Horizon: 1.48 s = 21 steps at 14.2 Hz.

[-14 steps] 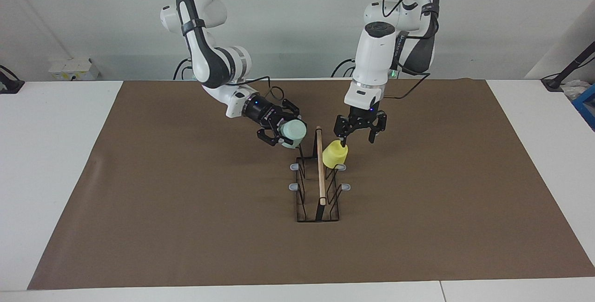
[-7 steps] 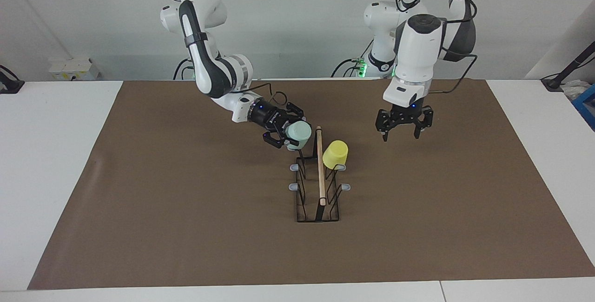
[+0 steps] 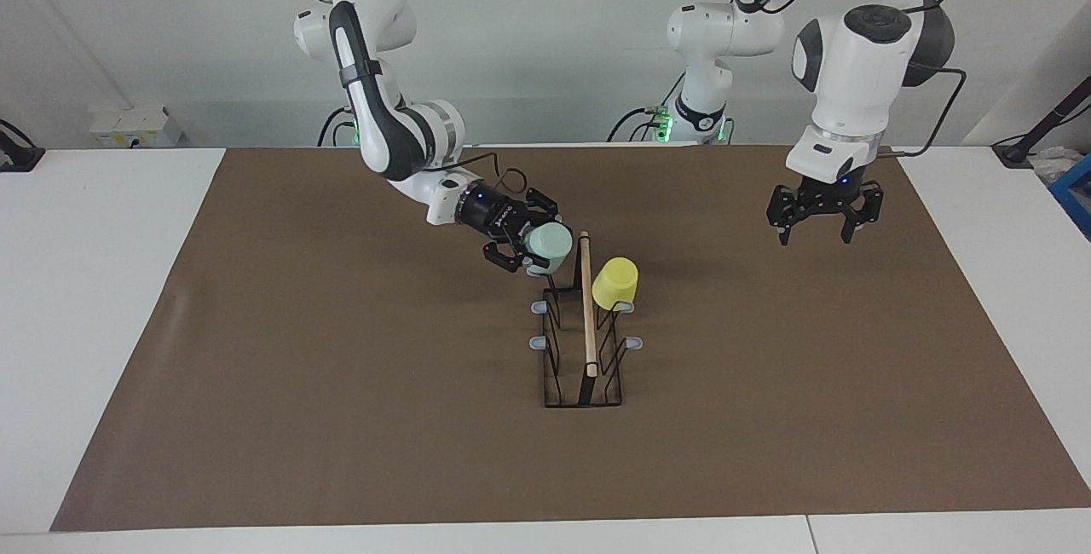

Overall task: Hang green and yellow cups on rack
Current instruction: 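Hang the yellow cup on a peg, open the left gripper and withdraw, then lower the green cup onto a rack peg with the right gripper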

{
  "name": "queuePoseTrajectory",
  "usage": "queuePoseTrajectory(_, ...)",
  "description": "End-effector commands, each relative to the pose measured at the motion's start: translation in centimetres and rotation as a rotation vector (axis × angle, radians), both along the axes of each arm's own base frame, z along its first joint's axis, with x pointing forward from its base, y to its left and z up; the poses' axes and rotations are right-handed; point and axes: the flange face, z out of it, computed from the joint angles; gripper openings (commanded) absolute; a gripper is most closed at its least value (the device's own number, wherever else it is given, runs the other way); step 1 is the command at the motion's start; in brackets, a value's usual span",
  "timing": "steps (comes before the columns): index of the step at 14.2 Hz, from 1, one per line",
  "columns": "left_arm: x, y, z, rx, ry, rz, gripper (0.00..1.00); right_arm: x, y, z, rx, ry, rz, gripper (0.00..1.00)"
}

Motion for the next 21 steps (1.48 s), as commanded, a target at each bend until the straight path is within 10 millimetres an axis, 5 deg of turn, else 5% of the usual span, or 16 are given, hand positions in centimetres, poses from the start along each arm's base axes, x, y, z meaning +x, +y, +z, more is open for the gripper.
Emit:
queuePoseTrajectory(1,-0.2,1.9,2.1,0.026,0.026,-0.029,1.00,0.0,1.7,0.8,-0.054,0.081,-0.045,0.00)
queuePoseTrajectory(11,-0.9,5.0,4.2,0.034,0.010,-0.049,1.00,2.7,1.3,5.4,-0.167,0.025,-0.058,0.00)
queuePoseTrajectory(17,-0.7,5.1,4.3,-0.026,-0.004,-0.029,1.00,2.9,0.2,4.6,-0.185,0.039,-0.061,0.00)
queuePoseTrajectory(21,0.0,5.6,6.5,-0.085,0.050,-0.019,1.00,2.3,0.7,4.2,-0.165,0.053,-0.059,0.00)
